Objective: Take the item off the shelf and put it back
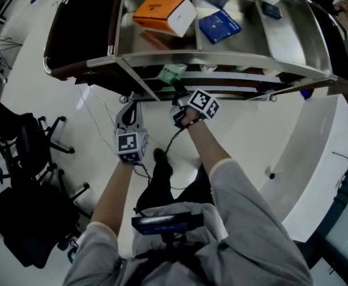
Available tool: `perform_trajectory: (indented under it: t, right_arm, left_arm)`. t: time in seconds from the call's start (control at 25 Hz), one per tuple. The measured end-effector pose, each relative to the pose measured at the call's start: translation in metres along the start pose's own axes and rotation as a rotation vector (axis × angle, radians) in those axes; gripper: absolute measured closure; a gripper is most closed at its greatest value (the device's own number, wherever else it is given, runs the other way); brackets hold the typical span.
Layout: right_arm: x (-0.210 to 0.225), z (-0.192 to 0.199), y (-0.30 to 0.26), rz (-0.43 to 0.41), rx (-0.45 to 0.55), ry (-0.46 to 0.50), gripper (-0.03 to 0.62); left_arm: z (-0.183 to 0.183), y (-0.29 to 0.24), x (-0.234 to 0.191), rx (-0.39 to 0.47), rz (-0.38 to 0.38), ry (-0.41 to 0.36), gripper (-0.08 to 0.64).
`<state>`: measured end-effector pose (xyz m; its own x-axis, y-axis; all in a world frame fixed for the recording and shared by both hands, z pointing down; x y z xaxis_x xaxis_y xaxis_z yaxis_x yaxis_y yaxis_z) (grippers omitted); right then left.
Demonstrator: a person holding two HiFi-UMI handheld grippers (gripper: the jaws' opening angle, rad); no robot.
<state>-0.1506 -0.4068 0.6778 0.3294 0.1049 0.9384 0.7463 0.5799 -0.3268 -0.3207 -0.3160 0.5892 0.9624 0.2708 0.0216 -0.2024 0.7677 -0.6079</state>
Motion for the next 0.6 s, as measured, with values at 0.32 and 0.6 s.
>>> perform_trajectory:
  t: [0.32, 0.6]
  right_arm:
    - [0.008, -0.013, -0.037, 0.027, 0.033, -0.021, 0.583]
    - [0.009, -0.02, -0.058, 0.055, 0.043, -0.036, 0.583]
  left_arm:
    - [0.002, -0.022, -0.005, -0.001, 0.021, -0.008, 0.555]
    - [0.006, -0.035, -0.005, 0.008, 0.039, -0.001, 0.555]
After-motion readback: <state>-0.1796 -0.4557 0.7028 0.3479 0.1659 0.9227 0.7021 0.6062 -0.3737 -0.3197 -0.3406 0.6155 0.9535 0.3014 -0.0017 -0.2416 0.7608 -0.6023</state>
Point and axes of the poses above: the fingertips, and each gripper's own axes: y backward along the fingers, x to its right, z out of its underside, the point moved 3 cm from there along y, backward along the fingers, and after that the axes turned 15 degrees about -x, right-handed, at the moved point
